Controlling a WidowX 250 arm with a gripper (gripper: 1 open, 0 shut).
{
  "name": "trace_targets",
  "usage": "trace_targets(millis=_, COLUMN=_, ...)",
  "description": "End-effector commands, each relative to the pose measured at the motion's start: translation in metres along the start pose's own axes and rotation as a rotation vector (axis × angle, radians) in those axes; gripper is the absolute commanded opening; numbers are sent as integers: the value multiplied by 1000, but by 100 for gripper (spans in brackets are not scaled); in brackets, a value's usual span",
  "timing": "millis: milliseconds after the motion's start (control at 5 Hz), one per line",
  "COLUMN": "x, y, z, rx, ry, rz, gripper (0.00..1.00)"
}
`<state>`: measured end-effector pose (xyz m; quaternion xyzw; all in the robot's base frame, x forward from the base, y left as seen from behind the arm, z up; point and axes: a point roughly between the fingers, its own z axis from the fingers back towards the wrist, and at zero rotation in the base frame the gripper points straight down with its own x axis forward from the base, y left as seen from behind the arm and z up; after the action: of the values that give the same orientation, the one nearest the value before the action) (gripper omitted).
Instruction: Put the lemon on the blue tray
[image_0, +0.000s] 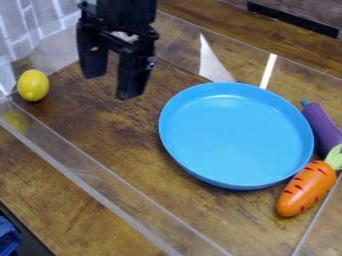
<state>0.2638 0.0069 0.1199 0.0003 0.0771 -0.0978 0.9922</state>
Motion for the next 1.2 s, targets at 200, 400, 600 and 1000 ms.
trace_targets(millis=200, x=-7, y=25, z=5, rx=6, ry=-43, rz=70, gripper=100)
trace_targets(millis=400, x=-4, y=23, z=5, rx=4, ry=-37, rz=68, gripper=100)
trace_targets(millis=600, x=-1, y=20, z=4, rx=3, ry=-32, rz=66, gripper=100)
trace_targets(millis=1000, x=-3, y=16, z=-11, rx=-1, ry=-21, rz=60, gripper=100)
